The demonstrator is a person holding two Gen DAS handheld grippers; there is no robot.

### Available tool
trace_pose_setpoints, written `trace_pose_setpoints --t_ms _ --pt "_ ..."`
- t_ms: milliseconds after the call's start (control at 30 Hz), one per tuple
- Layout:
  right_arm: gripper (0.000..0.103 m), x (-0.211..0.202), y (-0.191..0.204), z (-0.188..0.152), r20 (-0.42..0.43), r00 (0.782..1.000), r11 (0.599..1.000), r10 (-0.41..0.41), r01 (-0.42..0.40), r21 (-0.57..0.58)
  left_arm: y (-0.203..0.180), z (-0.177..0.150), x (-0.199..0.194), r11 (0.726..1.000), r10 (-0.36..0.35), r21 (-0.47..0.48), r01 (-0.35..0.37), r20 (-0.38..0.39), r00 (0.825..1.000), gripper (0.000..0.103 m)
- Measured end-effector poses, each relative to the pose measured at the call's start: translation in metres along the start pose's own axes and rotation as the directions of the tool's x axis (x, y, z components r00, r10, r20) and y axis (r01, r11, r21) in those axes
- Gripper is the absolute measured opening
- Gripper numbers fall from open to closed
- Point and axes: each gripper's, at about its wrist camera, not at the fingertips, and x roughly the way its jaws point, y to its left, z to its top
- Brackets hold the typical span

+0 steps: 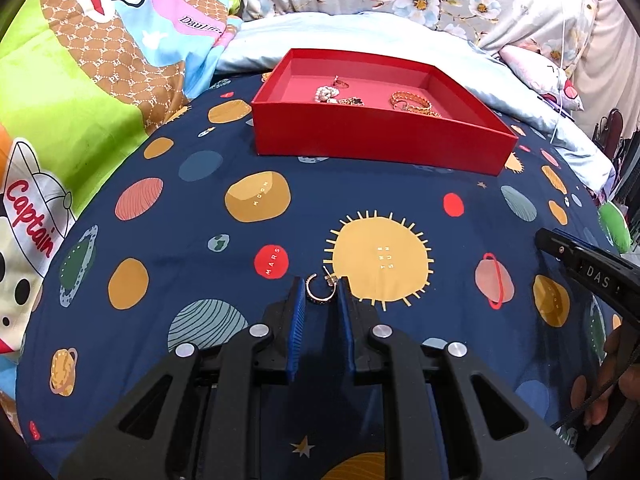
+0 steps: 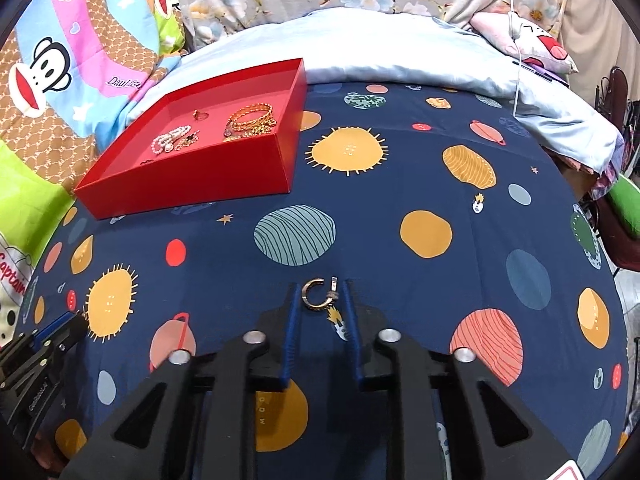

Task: Organize jewelry
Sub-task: 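Grasp the other gold hoop earring with the right tool while the left tool holds its earring, then carry both hoop earrings into the red tray and open both tools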

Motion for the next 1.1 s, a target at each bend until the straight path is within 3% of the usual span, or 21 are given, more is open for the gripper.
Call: trace_pose_setpoints --t_ms 333,767,1100 --pt "0.017 -0.006 0.001 -0.002 0.019 1.000 1.000 0.011 -0.011 0.009 0.003 0.000 0.000 1.000 -0.020 -0.017 0.020 0.001 1.000 0.016" --pt "0.017 -0.031 0.019 -0.017 0.017 0.995 0.995 0.103 -0.103 -0.002 0.019 -0.006 -0.017 0.999 -0.019 -0.051 0.020 0.004 1.000 0.016" --pt "0.017 -0.046 0.036 0.010 0.058 0.986 0.986 0.159 -0.156 -0.053 0.028 0.025 -0.037 0.997 -0.036 -0.063 0.040 0.066 0.997 0.016"
